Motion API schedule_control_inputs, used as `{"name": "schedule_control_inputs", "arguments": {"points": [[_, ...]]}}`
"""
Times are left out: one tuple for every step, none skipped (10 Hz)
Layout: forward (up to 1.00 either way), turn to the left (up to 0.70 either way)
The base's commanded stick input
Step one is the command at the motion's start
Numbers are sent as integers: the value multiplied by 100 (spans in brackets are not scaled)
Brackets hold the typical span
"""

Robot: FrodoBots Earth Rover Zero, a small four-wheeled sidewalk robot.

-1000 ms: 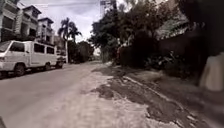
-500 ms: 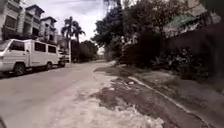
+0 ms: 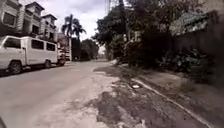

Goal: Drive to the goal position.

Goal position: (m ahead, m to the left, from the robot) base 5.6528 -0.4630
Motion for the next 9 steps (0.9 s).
{"name": "schedule_control_inputs", "arguments": {"points": [[70, 22], [70, 7], [70, 0], [70, 7], [70, 26], [70, 27], [70, 7], [70, 0], [70, 0]]}}
